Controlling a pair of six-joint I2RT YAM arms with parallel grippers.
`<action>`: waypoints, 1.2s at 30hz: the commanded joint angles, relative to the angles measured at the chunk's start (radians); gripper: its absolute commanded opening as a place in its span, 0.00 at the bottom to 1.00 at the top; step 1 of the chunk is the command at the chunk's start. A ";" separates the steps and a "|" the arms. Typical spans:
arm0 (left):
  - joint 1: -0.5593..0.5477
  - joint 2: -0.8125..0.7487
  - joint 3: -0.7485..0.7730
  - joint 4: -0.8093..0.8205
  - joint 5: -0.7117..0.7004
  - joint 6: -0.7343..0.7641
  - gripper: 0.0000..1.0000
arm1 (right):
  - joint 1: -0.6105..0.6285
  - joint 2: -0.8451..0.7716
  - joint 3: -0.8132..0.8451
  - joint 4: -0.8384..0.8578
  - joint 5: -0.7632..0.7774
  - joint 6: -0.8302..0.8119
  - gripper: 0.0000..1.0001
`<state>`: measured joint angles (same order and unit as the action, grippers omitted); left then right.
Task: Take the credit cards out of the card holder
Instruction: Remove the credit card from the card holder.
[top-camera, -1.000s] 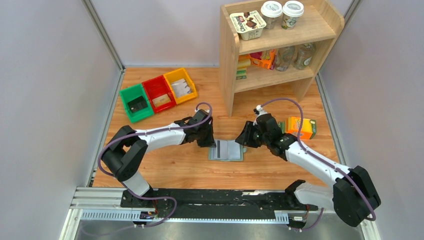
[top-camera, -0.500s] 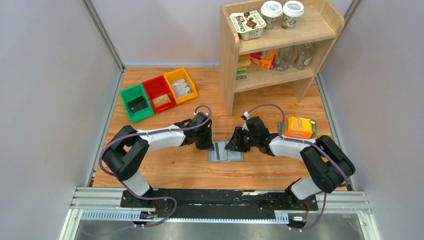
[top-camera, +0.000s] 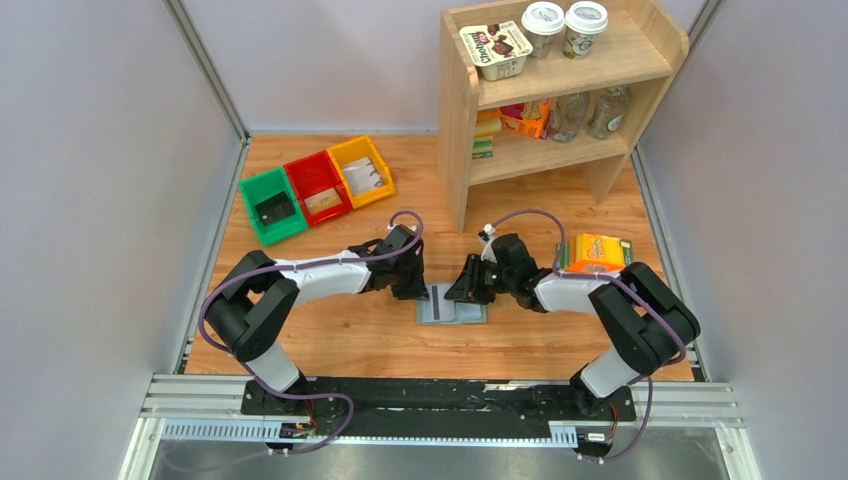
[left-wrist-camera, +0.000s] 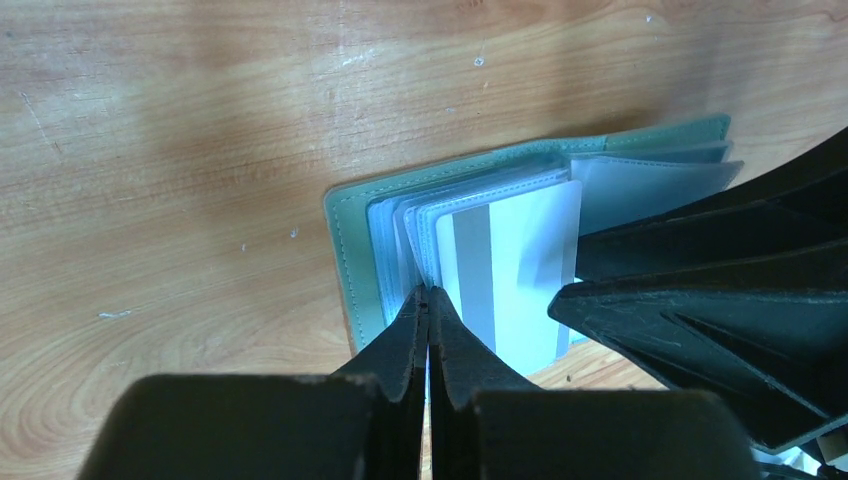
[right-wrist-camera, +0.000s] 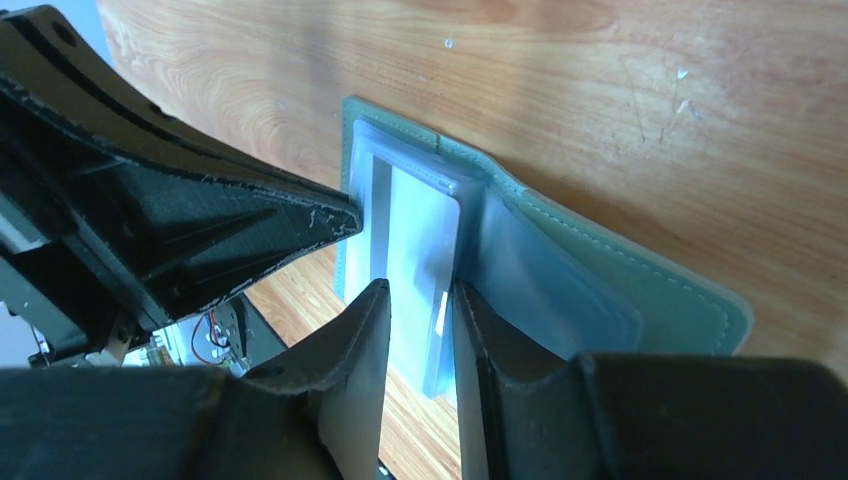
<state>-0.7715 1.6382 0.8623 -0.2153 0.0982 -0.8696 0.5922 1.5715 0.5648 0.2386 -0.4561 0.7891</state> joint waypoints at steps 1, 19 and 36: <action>-0.006 0.020 -0.028 -0.007 -0.009 0.003 0.00 | 0.000 -0.063 -0.014 0.051 -0.042 0.013 0.30; -0.009 -0.008 -0.040 -0.006 -0.012 -0.011 0.00 | 0.000 0.005 -0.043 0.195 -0.085 0.097 0.24; -0.028 -0.008 -0.069 -0.009 -0.080 -0.016 0.00 | -0.011 0.050 -0.059 0.268 -0.131 0.113 0.13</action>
<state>-0.7731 1.6211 0.8341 -0.2073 0.0570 -0.8776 0.5701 1.6405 0.5198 0.4427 -0.5343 0.9073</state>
